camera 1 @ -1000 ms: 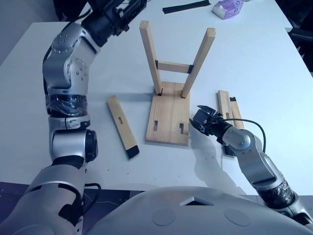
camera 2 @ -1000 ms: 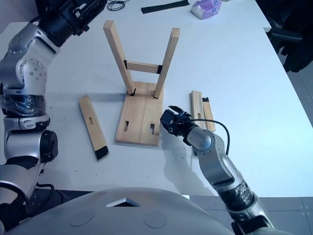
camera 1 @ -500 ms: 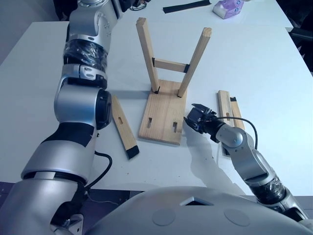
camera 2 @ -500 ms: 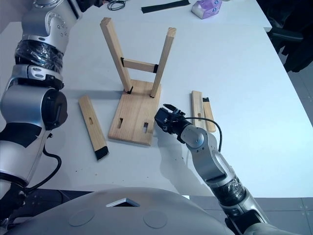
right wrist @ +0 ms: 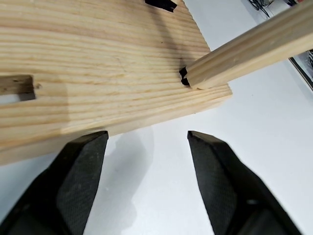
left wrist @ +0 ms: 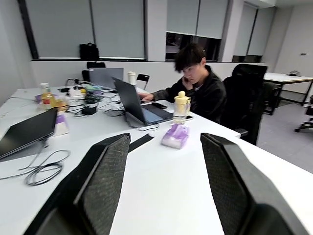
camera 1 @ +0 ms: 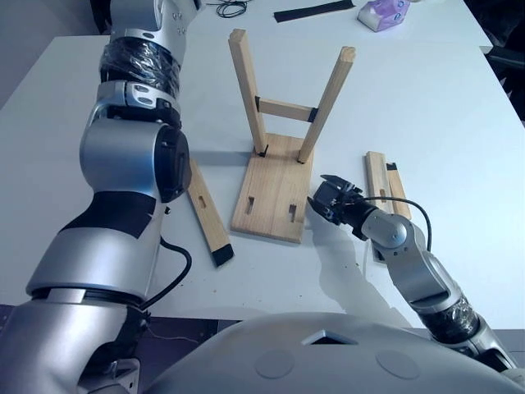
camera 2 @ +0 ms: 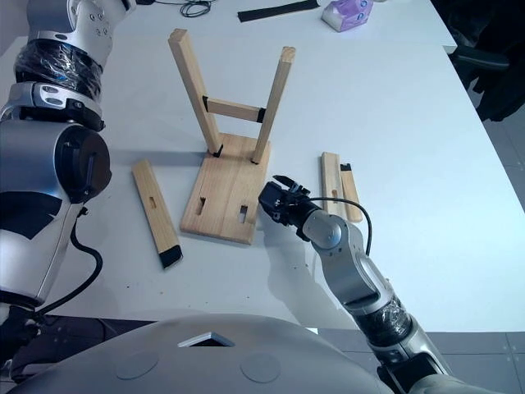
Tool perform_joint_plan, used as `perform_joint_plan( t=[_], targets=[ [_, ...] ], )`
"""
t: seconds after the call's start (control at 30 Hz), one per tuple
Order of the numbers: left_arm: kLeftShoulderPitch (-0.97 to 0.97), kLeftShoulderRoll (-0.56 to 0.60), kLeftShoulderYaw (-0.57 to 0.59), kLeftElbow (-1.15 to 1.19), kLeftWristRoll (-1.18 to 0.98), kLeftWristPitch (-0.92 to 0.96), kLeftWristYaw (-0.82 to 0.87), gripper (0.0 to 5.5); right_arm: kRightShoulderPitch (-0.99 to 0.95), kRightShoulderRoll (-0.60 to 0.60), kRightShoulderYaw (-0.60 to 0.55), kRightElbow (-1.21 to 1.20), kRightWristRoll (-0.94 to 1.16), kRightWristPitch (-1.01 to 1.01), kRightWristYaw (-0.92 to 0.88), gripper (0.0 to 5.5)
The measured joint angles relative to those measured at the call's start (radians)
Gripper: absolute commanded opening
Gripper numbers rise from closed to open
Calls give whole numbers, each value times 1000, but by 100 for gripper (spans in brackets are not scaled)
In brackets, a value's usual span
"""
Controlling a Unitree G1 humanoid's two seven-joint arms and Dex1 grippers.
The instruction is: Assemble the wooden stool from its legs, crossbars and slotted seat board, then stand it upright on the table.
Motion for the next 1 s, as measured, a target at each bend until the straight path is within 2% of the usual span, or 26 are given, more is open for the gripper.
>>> perform_joint_plan(
  t=[0.17,0.33,0.67,0.73,0.83,0.93,1.0],
  targets=[
    [186,-31,-70,-107,40,28,-14,266,7,1,3,-2,0,3,0,303],
    [257,-21,-92,-251,51,91,-17,266,9,2,3,-5,-1,4,0,303],
    [219,-29,72,-386,-142,352,4,266,13,16,3,-5,-2,6,-16,303],
    [167,10,93,-403,-152,345,2,266,16,17,3,-5,-2,6,-18,303],
    [113,137,99,-412,-119,257,-36,266,30,15,-3,-12,-2,6,-22,303],
    [191,282,70,-422,-46,156,-120,266,60,0,-17,-54,1,13,-21,303],
    [332,371,34,-468,2,89,-200,266,81,-14,-66,-105,8,26,-13,303]
  ],
)
